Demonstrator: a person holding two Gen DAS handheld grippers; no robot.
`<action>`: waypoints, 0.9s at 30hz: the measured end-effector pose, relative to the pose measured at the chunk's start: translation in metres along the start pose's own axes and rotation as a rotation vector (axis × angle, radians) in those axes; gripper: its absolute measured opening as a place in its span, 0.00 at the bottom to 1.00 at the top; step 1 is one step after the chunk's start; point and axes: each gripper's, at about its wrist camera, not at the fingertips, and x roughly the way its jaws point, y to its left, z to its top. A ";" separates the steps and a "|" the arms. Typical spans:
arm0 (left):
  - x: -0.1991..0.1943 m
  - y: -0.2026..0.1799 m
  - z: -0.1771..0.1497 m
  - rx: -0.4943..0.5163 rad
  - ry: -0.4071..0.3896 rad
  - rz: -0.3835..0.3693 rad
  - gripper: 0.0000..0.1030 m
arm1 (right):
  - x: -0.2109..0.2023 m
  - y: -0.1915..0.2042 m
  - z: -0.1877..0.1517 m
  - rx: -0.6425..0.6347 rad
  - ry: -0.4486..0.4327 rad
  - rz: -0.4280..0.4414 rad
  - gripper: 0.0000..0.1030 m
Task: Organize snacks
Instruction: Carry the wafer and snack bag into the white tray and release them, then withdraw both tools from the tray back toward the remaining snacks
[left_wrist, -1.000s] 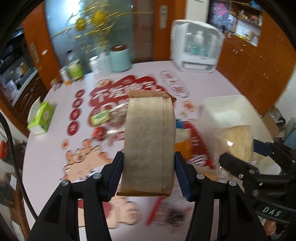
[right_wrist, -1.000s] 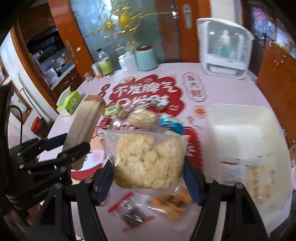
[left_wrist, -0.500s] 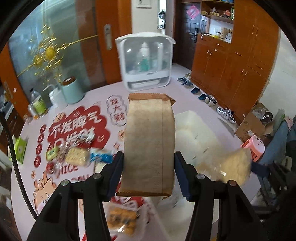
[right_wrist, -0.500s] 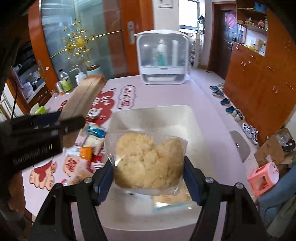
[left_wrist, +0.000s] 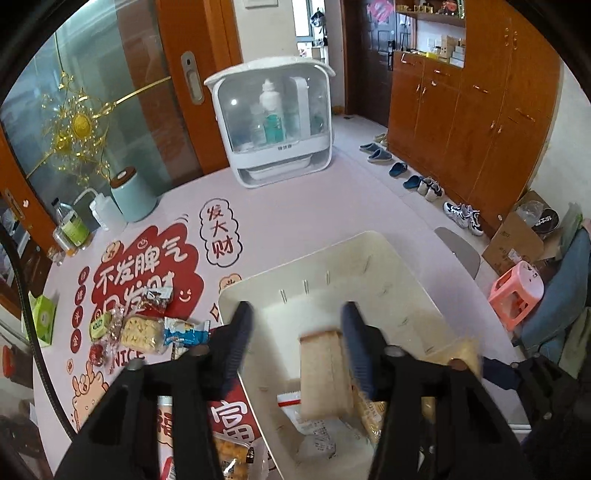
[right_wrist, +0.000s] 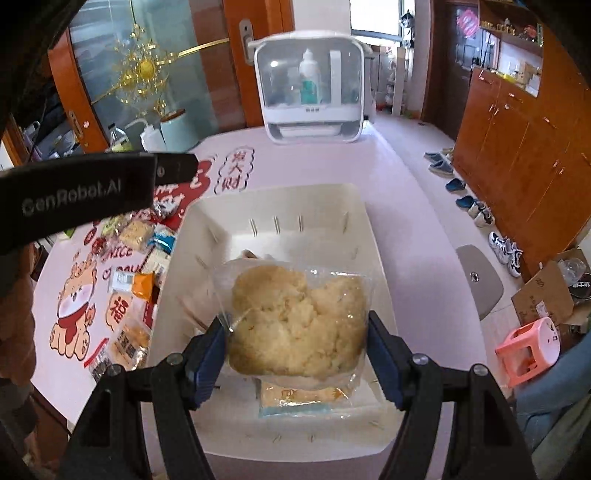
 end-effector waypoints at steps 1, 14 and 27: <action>0.001 0.001 -0.001 -0.003 0.006 -0.003 0.78 | 0.003 0.000 0.000 0.002 0.007 0.008 0.71; -0.006 0.026 -0.016 -0.077 0.030 0.000 0.85 | 0.001 0.012 0.006 -0.053 -0.056 0.015 0.88; -0.035 0.032 -0.039 -0.075 0.009 0.001 0.85 | -0.014 0.021 -0.002 -0.043 -0.054 0.013 0.88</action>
